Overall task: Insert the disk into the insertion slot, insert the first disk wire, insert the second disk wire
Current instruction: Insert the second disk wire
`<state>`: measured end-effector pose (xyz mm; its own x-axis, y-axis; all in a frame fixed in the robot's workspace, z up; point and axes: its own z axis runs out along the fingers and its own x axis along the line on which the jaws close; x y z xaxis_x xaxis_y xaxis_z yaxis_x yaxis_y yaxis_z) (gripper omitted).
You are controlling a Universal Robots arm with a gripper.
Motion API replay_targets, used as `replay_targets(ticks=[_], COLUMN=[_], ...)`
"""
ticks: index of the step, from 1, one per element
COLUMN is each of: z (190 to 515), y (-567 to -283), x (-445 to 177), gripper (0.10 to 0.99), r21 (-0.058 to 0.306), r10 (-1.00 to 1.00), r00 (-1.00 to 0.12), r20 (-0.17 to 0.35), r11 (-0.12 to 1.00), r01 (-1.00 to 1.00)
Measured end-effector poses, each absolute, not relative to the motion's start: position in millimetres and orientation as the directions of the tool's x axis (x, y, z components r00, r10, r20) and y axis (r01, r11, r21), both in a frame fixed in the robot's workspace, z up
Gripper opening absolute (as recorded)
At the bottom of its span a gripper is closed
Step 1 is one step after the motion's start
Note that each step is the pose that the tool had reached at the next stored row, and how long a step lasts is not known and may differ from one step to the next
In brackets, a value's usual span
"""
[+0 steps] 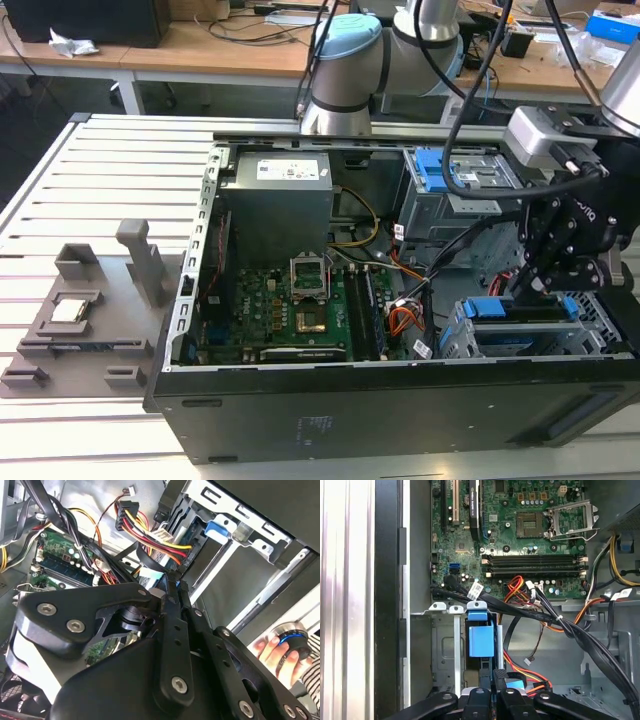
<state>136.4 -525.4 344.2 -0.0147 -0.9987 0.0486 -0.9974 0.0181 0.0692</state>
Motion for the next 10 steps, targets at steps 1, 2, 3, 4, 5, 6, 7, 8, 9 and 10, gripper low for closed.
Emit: replay_targets(ticks=[1,2,3,4,5,6,7,8,9,10], z=[343.3,342.7,342.4,342.1,341.9,341.7,341.6,341.6,342.3,343.8], y=[-525.5,-525.5,-525.5,-525.6,-525.6,-525.6,-525.6,-525.6,-525.6,-525.6], x=[136.5,136.5,136.5,136.5,136.6,136.6,136.6,136.6,136.6,136.6], gripper=[0.145,0.145,0.145,0.145,0.145,0.145,0.145,0.145,0.145,0.145], r21=[0.069,0.069,0.069,0.069,0.069,0.069,0.069,0.069,0.069,0.069], r10=[-0.999,-0.999,-0.999,-0.999,-0.999,-0.999,-0.999,-0.999,-0.999,-0.999], r00=[-0.014,-0.014,-0.014,-0.014,-0.014,-0.014,-0.013,-0.013,-0.013,-0.011], r20=[0.049,0.049,0.049,0.049,0.049,0.049,0.049,0.049,0.049,0.049], r11=[0.018,0.018,0.018,0.018,0.017,0.017,0.017,0.017,0.016,0.014], r01=[-0.997,-0.997,-0.997,-0.997,-0.997,-0.997,-0.997,-0.997,-0.997,-0.998])
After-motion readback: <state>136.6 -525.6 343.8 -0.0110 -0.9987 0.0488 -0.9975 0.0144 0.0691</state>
